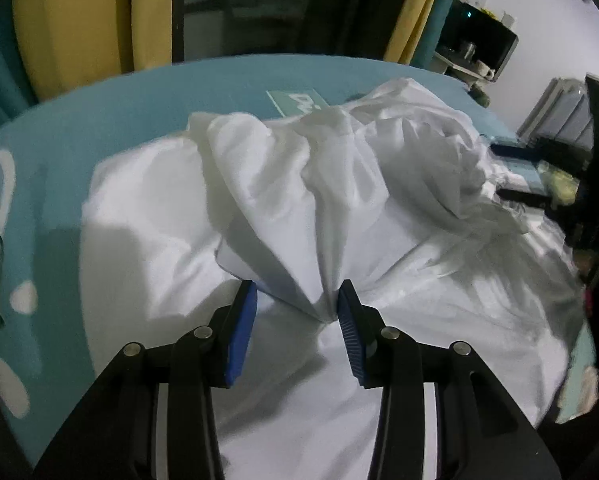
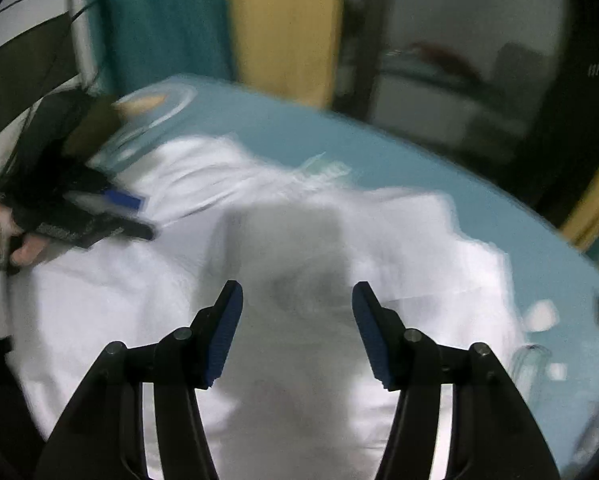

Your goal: Fold large clothes

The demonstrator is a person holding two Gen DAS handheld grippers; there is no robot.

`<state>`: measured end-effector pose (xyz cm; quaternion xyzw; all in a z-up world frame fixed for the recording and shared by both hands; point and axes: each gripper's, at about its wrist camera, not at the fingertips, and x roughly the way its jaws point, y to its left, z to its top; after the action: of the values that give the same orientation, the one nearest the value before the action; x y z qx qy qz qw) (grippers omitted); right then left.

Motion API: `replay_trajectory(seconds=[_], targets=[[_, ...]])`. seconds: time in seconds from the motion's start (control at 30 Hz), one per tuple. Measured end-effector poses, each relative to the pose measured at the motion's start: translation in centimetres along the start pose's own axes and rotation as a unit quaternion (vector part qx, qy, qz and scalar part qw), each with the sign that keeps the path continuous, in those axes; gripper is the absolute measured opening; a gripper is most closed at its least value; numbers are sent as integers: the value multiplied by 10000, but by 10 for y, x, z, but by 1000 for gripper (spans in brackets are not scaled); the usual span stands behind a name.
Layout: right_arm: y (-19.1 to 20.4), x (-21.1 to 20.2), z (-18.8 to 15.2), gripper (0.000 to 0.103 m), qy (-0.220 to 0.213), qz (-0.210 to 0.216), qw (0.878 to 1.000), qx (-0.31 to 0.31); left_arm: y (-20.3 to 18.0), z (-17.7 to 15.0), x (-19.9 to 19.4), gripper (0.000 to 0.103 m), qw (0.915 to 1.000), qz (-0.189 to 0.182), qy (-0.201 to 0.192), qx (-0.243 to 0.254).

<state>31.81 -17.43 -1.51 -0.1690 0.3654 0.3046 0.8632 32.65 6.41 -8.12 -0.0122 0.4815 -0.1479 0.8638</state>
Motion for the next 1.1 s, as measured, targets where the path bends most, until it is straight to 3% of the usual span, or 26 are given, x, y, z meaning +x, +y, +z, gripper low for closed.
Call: replay_trajectory(seconds=[0.07,0.13,0.17,0.27,0.4,0.47,0.5,0.53,0.63,0.73,0.87,0.93,1.1], targets=[[-27,-1,-2,57,-102,-254,9990,341,5,2,1,43,9996,229,-91,133],[-41,1,-1,57,-239,11,9978,611,12,5,1,43,9993,327,-148,119],[-42,3,1,57,-434,385,9958,709,16,8,2,43,9991,351,-181,129],[-16,21,13,57,-507,754,9951,383,21,15,-2,43,9982,535,-243,148],[20,60,23,56,-168,704,9973,-80,26,26,-4,43,9982,552,-224,26],[29,70,20,46,4,746,9971,-172,27,28,-11,43,9982,520,-285,-4],[32,72,18,20,74,839,9962,-215,26,28,-14,43,9982,512,-305,-15],[38,72,15,5,182,909,9952,-320,27,27,-17,43,9982,501,-326,-34],[57,56,4,5,199,1039,9920,-695,26,22,-29,43,9975,547,-442,-65],[63,37,-13,5,487,1208,9878,-854,27,17,-36,43,9969,611,-497,-94],[75,31,-41,7,787,1099,9846,-1113,27,8,-41,43,9966,574,-546,-215],[75,23,-48,15,755,1128,9851,-1060,26,4,-39,43,9968,594,-474,-227],[73,3,-62,19,687,1145,9878,-795,15,-10,-47,43,9970,555,-520,-148]])
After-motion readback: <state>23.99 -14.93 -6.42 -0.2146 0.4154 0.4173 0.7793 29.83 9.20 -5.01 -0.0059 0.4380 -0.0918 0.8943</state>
